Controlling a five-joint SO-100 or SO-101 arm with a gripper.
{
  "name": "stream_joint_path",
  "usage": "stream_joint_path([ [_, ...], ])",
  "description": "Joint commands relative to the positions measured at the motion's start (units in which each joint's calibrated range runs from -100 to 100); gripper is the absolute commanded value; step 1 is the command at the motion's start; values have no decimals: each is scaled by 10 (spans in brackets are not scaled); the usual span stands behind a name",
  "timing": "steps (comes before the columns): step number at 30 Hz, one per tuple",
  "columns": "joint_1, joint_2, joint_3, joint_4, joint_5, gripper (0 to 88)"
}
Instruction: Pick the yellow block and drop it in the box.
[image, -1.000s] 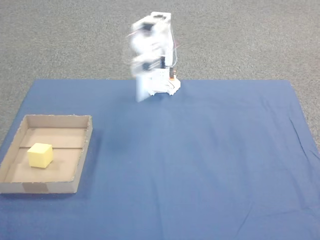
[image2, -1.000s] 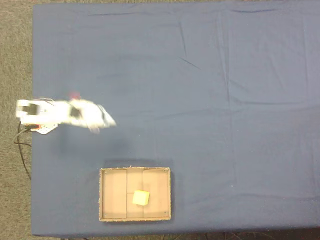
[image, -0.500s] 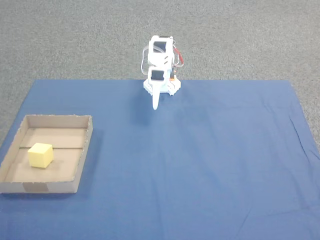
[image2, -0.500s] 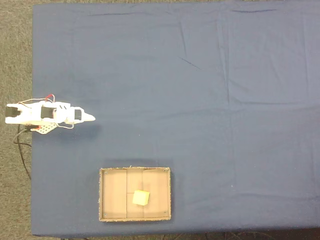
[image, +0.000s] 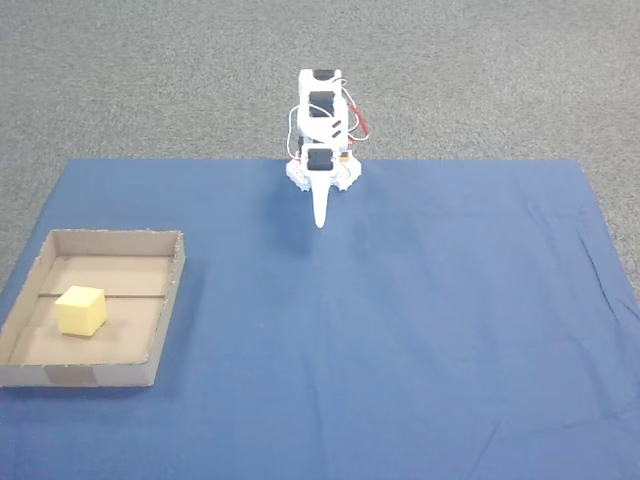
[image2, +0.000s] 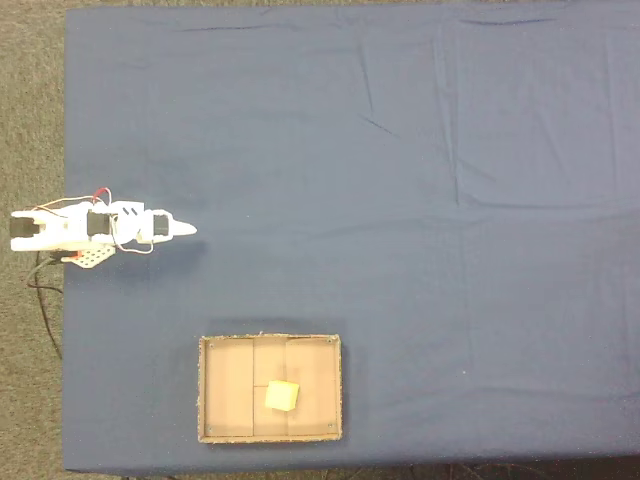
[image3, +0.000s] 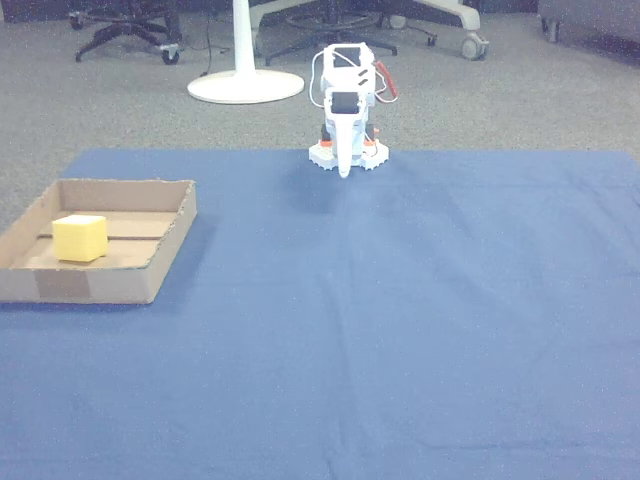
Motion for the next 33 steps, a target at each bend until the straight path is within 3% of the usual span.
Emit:
stream_joint_path([
  [1, -10, -2, 9, 1, 11, 2],
  [33, -5, -2, 9, 1, 6, 2],
])
